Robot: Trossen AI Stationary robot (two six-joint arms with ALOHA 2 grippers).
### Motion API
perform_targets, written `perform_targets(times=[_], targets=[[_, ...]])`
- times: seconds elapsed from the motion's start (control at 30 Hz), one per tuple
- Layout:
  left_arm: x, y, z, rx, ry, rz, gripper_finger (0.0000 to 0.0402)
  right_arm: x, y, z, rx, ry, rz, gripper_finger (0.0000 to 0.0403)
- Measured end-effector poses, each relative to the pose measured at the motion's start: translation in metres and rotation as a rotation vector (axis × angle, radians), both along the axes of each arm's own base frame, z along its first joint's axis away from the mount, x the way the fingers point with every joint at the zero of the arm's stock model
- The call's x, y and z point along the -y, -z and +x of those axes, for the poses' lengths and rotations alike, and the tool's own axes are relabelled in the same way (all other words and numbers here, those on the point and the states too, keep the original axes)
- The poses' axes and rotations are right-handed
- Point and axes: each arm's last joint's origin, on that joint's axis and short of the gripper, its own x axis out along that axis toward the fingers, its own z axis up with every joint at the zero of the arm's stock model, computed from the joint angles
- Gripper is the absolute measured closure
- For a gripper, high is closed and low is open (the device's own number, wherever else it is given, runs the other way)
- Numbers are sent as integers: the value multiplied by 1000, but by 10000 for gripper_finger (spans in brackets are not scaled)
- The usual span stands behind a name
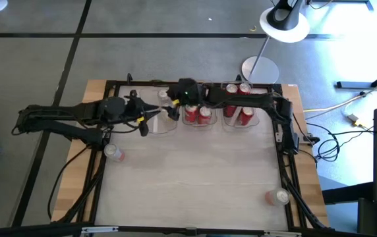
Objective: Sort soda cans
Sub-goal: Put the left pink white soda can into the left transparent bin
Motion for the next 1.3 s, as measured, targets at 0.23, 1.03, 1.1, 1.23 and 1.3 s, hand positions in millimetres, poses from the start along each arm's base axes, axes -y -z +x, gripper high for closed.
perform_targets(times=[0.23, 1.03, 1.1, 1.23, 1.3], targets=[[-13, -20, -2, 22, -37, 94, 168, -13, -36, -8, 8, -52, -10, 38], [15, -89, -80, -9, 58, -265, 61, -87, -11, -16, -320, -232, 19, 38], [17, -89, -84, -2, 85, -310, 61, -93, -9, -18, -346, -246, 20, 38], [22, -86, -86, -26, 159, -362, 61, -101, -4, -19, -366, -265, 20, 38], [25, -82, -83, -16, 163, -416, 61, -104, -3, -19, -371, -272, 18, 38]])
